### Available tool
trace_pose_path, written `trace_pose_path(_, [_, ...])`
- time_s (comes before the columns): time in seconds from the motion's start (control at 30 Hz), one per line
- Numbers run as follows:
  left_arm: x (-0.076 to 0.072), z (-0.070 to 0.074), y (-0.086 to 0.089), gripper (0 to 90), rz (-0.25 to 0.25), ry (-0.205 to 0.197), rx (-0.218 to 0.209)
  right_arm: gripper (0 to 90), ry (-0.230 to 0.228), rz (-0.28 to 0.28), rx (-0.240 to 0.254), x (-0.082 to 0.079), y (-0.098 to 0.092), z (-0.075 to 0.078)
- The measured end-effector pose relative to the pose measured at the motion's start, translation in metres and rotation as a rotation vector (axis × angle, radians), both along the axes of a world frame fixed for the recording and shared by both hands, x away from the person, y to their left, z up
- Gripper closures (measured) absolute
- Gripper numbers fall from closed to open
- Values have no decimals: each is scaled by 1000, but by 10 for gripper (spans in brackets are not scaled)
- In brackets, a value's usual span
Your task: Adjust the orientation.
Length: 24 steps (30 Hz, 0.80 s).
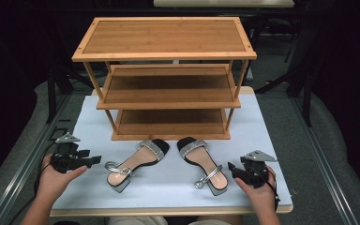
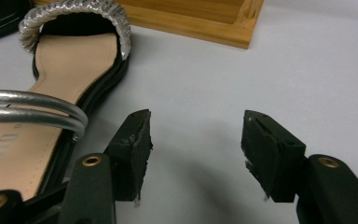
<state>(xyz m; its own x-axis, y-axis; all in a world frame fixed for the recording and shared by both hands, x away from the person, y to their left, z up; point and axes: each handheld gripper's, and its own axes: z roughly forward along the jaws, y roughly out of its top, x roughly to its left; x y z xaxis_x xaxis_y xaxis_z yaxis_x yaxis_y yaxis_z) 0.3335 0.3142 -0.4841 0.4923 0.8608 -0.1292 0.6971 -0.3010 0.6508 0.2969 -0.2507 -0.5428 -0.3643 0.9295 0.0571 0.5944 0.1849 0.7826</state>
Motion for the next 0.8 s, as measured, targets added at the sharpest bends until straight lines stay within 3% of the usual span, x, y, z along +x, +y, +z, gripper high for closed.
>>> trace_pose_path(0.23, [3, 14, -8, 401, -31, 0, -1, 440, 9, 17, 34, -4, -1, 11])
trace_pose_path(0.33, [3, 19, -14, 407, -59, 10, -7, 417, -48, 1, 51, -9, -4, 23])
trace_pose_path(0.37, [3, 19, -14, 410, -59, 10, -7, 417, -48, 1, 51, -9, -4, 23])
trace_pose_path(0.4, [3, 22, -18, 411, -72, 13, -4, 485, -87, 13, 97, -12, -6, 26])
trace_pose_path(0.43, [3, 22, -18, 411, -72, 13, -4, 485, -87, 13, 97, -12, -6, 26])
trace_pose_path(0.47, [4, 24, -22, 411, -87, 16, 5, 532, -138, 6, 128, -14, -8, 27])
trace_pose_path(0.57, [5, 26, -26, 411, -107, 19, 17, 531, -120, 1, 159, -13, -10, 27])
trace_pose_path(0.6, [7, 27, -30, 411, -133, 28, 26, 542, -87, 3, 167, -11, -10, 25])
trace_pose_path(0.7, [7, 28, -34, 411, -150, 34, 36, 552, -52, 12, 153, -10, -10, 24])
trace_pose_path(0.8, [8, 30, -39, 410, -170, 44, 51, 482, -26, 29, 131, -9, -8, 23])
